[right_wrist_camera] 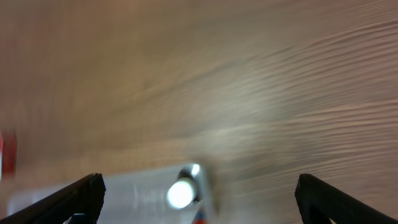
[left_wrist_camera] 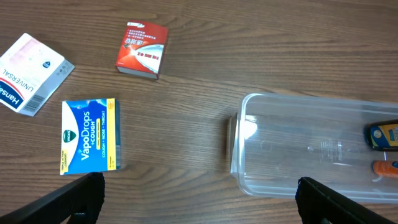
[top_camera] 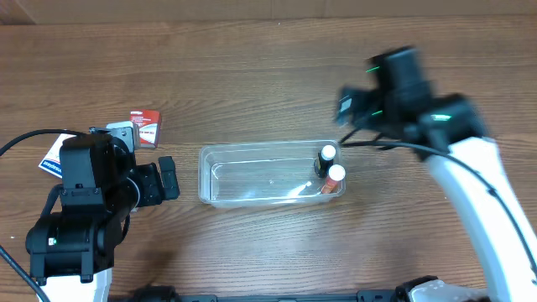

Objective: Pack container
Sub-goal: 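Place the orange bottle beside the dark bottle in the container, then reach the left gripper to the blue VapoDrops box and grasp it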

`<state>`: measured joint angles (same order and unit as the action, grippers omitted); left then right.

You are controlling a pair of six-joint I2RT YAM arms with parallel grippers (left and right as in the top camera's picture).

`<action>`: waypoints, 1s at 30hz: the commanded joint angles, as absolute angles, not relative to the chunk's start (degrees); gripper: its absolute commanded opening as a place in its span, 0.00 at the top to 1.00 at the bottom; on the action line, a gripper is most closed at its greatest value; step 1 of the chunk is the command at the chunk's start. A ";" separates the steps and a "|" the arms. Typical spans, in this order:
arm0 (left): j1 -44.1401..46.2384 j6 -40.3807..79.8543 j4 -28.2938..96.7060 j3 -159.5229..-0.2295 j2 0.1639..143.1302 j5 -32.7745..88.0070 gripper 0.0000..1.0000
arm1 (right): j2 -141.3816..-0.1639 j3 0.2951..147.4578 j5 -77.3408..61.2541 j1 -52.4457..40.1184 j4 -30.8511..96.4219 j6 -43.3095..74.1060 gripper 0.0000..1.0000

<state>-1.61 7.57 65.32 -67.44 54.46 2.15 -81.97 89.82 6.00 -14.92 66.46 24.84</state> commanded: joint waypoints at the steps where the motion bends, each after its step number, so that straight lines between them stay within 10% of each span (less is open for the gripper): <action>1: -1.85 7.57 65.87 -68.64 54.33 1.45 0.00 | -80.16 90.80 3.64 -1.74 71.66 25.34 0.00; 15: -7.14 10.02 80.03 -97.60 87.94 -5.41 0.00 | -80.38 75.96 -2.26 11.53 75.09 20.40 0.00; 23: -24.25 10.61 83.55 -87.77 84.29 -0.62 0.00 | -80.38 75.96 -2.31 11.53 73.95 19.88 0.00; 30: -24.36 2.50 59.40 -64.62 86.41 -2.98 0.00 | -80.38 75.96 -2.72 11.53 74.04 19.70 0.00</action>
